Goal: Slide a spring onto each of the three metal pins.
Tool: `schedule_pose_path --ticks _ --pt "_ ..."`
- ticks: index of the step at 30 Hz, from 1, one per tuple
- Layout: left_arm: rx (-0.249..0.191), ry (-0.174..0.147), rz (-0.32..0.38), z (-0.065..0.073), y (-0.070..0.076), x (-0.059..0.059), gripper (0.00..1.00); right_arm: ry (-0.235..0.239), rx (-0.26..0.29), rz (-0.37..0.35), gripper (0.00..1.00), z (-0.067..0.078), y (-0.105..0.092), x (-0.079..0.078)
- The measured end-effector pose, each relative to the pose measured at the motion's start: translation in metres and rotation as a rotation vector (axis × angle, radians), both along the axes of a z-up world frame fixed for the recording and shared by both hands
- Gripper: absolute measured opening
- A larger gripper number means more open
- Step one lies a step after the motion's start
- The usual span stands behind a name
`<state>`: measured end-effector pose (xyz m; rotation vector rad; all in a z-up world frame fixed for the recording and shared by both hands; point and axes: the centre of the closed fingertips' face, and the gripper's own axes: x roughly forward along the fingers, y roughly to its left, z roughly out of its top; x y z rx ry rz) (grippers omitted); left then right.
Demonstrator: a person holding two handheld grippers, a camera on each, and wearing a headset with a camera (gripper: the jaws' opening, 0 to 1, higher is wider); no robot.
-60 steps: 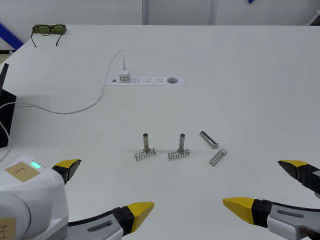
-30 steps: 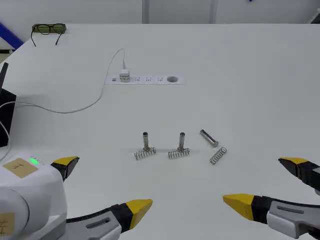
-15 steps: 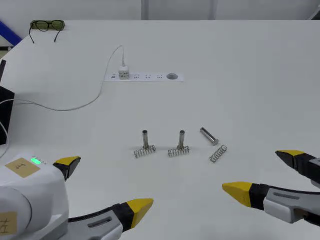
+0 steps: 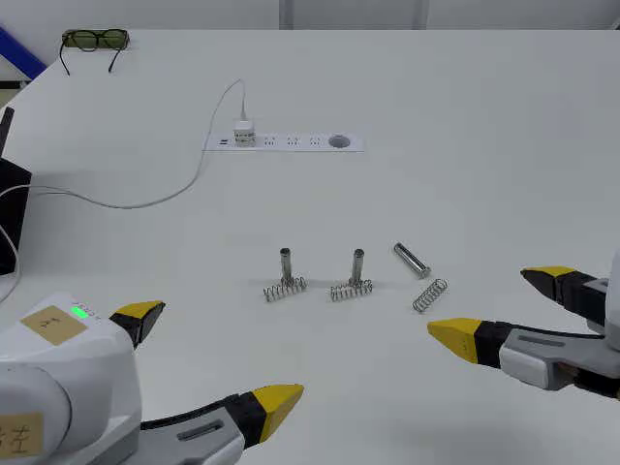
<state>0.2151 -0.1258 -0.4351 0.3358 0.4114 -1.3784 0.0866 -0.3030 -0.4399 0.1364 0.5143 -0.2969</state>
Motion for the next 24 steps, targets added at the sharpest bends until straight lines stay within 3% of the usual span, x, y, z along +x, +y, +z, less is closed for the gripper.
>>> schedule_pose_path --ticks 11,24 --pt "0.001 0.002 -0.003 -0.005 -0.004 0.0 0.91 -0.003 -0.008 0.014 0.71 -0.003 -0.014 0.017" --pt "0.003 0.001 -0.012 -0.009 -0.01 0.001 0.9 -0.021 -0.014 0.016 0.58 -0.006 -0.038 0.04"
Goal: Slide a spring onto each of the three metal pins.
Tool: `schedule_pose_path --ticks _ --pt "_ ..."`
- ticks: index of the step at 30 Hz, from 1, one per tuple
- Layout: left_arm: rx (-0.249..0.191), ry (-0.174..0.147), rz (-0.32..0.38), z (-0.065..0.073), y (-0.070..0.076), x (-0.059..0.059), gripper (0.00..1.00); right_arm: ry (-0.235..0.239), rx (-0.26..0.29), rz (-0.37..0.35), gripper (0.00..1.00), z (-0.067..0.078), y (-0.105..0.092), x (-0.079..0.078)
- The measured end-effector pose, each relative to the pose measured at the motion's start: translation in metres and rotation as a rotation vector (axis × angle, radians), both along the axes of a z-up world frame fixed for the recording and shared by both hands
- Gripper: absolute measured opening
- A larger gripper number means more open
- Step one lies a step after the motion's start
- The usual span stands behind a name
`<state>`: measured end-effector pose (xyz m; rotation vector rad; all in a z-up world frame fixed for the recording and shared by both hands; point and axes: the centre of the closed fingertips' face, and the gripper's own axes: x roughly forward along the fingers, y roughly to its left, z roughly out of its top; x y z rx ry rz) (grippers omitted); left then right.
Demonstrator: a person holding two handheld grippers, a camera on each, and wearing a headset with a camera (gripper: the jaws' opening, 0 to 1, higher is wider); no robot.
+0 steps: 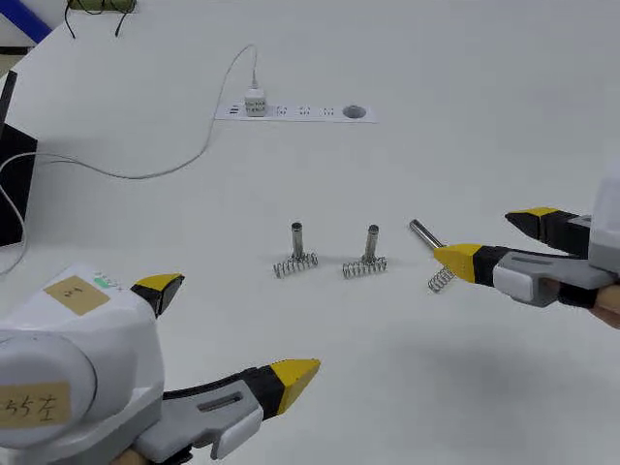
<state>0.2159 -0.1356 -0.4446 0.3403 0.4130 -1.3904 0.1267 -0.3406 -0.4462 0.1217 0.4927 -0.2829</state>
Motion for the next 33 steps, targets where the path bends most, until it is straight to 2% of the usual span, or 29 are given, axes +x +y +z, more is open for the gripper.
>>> schedule_pose_path --ticks 13,33 --pt "-0.005 0.012 -0.017 -0.003 -0.006 -0.002 0.89 0.004 0.001 0.021 0.46 -0.011 -0.018 0.029" --pt "-0.019 0.041 -0.044 -0.01 -0.019 -0.007 0.9 0.063 0.027 0.037 0.3 -0.055 -0.036 0.059"
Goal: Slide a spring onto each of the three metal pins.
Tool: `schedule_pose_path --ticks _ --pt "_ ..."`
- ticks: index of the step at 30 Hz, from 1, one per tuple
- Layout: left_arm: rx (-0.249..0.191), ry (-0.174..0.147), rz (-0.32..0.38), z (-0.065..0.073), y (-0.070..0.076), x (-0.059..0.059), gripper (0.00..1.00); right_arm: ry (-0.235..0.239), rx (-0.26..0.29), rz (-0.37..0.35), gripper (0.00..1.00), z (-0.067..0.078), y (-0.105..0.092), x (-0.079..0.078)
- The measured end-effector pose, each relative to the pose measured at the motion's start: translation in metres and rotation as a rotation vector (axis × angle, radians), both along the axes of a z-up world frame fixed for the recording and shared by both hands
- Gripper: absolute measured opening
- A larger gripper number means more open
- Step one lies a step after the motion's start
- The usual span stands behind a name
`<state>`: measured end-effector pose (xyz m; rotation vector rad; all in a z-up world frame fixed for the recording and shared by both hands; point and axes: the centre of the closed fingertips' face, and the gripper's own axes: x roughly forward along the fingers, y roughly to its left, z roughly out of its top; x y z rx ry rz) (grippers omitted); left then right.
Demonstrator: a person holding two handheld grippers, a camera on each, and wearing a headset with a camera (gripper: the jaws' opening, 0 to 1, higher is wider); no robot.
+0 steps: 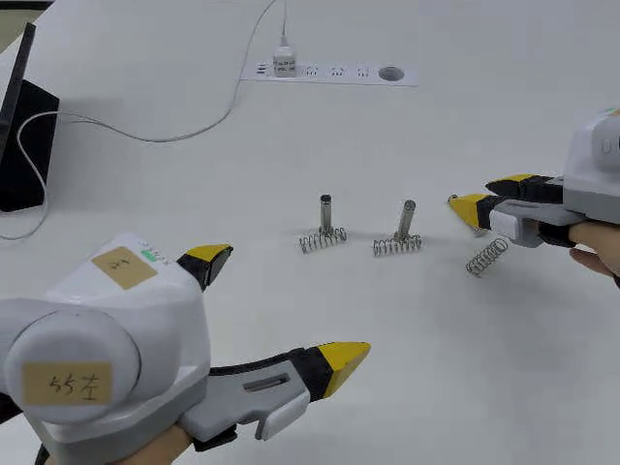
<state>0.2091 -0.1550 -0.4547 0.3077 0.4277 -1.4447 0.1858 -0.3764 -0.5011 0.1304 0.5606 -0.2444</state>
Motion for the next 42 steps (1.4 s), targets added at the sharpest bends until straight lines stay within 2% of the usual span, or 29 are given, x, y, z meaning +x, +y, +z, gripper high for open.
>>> schedule_pose_path --ticks 11,15,28,35,37,40,42 --pt "0.0 0.008 -0.005 -0.004 -0.004 0.001 0.9 0.026 0.016 -0.03 0.21 -0.022 -0.008 0.01" --pt "0.004 0.009 -0.009 -0.005 -0.004 0.001 0.89 0.025 0.022 -0.042 0.19 -0.025 -0.011 0.014" --pt "0.013 0.014 -0.012 -0.008 -0.004 0.0 0.89 0.072 0.037 -0.072 0.13 -0.038 -0.017 0.014" --pt "0.012 0.012 -0.005 -0.007 -0.002 0.002 0.89 0.09 0.028 -0.084 0.09 -0.038 -0.018 0.012" --pt "0.014 0.01 -0.003 -0.007 -0.001 0.002 0.89 0.093 0.047 -0.095 0.09 -0.038 -0.019 0.011" --pt "0.018 0.008 -0.002 -0.007 0.0 0.002 0.89 0.072 0.124 -0.142 0.09 -0.037 -0.021 0.01" --pt "0.017 0.005 0.0 -0.006 0.001 0.003 0.89 0.058 0.134 -0.15 0.09 -0.033 -0.023 0.009"
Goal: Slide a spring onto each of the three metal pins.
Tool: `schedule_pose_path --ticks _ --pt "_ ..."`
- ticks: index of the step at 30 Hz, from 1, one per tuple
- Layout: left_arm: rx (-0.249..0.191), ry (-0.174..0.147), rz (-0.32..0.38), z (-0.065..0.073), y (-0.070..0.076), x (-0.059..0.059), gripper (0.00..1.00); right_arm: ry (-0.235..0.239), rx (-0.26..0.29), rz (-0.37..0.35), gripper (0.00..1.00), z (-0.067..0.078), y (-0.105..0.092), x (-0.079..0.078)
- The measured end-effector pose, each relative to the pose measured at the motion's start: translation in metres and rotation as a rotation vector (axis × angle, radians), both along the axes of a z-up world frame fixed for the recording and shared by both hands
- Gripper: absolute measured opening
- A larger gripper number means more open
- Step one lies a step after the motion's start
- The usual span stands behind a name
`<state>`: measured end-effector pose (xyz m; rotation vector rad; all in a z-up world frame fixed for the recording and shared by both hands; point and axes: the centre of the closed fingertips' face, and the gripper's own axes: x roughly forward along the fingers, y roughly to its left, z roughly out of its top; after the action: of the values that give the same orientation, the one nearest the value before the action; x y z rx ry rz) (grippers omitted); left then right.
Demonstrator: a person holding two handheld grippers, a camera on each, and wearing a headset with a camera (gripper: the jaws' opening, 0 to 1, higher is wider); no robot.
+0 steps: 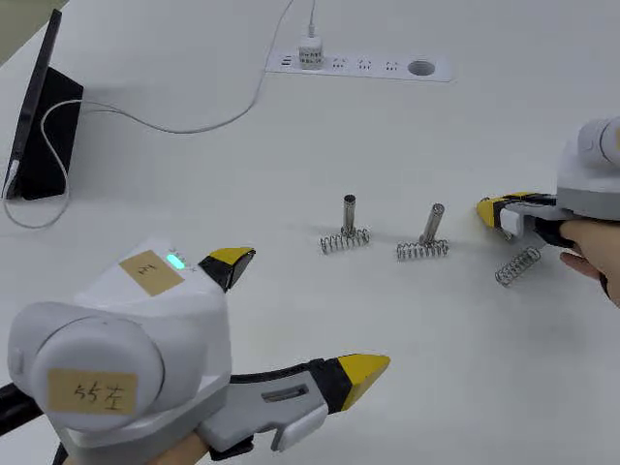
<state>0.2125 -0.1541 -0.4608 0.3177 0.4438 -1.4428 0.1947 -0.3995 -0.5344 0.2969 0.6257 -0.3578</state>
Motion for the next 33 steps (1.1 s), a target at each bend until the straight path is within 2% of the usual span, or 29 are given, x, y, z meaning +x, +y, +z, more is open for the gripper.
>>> schedule_pose_path --ticks 4,11,17,25,33 --pt "-0.013 -0.001 0.012 0.004 0.002 0.003 0.89 -0.033 0.021 -0.004 0.09 0.01 0.001 0.001" --pt "-0.018 -0.011 0.022 0.007 0.006 0.007 0.88 -0.063 0.033 0.006 0.09 0.023 0.007 -0.001" --pt "-0.026 -0.014 0.037 0.01 0.01 0.01 0.88 -0.069 0.016 0.026 0.09 0.031 0.011 -0.004" --pt "-0.03 -0.023 0.058 0.013 0.015 0.016 0.88 -0.041 -0.042 0.087 0.09 0.038 0.022 -0.014" --pt "-0.038 -0.025 0.057 0.015 0.017 0.013 0.87 -0.005 -0.096 0.131 0.09 0.04 0.03 -0.024"
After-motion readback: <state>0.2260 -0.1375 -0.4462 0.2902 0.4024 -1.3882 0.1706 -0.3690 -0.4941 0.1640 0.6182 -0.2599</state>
